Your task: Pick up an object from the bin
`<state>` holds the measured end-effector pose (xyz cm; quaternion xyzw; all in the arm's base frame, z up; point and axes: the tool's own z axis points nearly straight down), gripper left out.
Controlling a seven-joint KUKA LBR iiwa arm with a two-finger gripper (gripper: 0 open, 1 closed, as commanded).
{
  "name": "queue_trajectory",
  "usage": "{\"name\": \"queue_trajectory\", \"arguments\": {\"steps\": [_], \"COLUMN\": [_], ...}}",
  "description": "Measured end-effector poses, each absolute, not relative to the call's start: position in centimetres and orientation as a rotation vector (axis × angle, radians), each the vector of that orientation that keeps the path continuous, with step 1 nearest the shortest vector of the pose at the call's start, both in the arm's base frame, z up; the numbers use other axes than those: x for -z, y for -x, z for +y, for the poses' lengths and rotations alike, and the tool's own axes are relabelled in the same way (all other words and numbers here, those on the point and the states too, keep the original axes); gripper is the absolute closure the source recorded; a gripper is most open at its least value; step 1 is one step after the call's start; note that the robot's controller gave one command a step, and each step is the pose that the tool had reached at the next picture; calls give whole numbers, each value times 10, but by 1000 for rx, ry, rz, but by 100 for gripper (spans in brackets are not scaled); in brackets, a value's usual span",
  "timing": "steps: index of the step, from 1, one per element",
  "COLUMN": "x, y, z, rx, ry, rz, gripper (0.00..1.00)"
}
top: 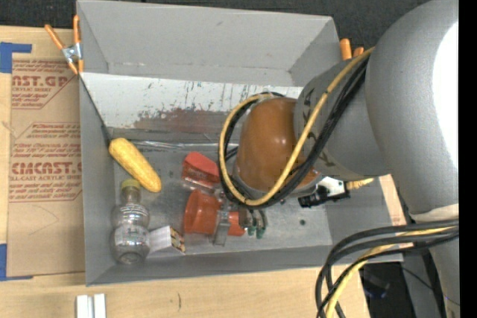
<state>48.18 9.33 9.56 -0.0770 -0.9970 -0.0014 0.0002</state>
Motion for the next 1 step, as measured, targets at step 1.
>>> {"name": "queue_trajectory", "arguments": {"steps": [1], "x": [-102], "y": [-482], "z": [93], "rx": [5], "ry": [242], "rz": [-3132], "gripper": [100]}}
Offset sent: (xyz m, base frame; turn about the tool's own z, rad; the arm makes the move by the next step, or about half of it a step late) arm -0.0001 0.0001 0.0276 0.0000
